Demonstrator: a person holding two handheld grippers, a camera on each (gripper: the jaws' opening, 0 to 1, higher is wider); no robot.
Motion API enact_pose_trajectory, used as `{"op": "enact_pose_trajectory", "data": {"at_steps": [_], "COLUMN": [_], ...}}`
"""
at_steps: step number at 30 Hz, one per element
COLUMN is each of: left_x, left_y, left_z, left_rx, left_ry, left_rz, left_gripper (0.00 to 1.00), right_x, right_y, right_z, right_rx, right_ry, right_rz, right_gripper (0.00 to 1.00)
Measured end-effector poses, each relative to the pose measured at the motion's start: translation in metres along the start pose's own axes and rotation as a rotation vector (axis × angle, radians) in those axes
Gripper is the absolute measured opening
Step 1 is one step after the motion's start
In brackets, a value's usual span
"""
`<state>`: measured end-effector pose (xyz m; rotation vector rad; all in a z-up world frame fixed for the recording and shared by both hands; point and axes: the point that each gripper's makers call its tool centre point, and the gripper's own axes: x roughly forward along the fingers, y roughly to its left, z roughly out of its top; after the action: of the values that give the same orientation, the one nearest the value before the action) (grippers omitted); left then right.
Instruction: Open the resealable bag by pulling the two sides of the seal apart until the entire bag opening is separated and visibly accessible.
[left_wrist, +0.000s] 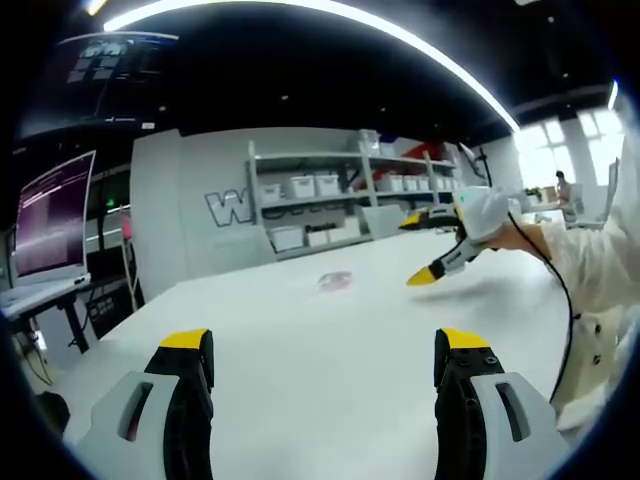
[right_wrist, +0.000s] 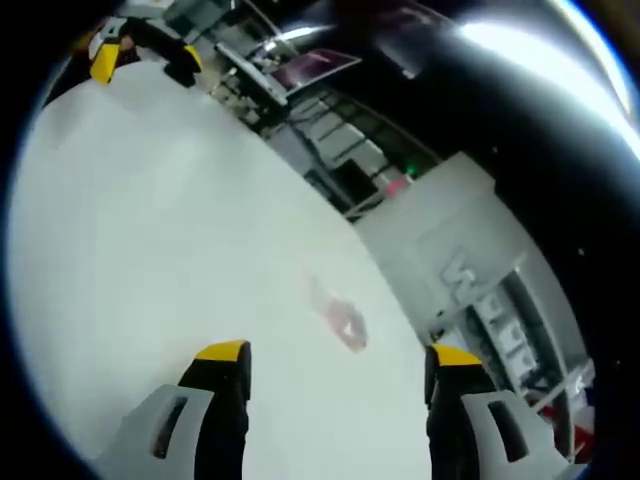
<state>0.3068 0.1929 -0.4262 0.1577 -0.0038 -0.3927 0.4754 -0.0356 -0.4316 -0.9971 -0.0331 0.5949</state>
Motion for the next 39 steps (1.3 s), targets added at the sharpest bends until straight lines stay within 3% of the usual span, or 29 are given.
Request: {"op": "enact_pose_trajectory", "data": {"at_steps": [39], "left_x": [-0.002], "left_y": [0.002], "left_z": [0.002], "left_rx": [0.004], "left_ry": [-0.004], "left_rz": [0.003], "left_gripper": [0.9], "right_x": [0.014], "right_y": [0.008], "right_z": [0.005], "right_rx": [-0.008], "right_ry": [-0.007], "right_rz": [0.022], "right_gripper": [0.67]}}
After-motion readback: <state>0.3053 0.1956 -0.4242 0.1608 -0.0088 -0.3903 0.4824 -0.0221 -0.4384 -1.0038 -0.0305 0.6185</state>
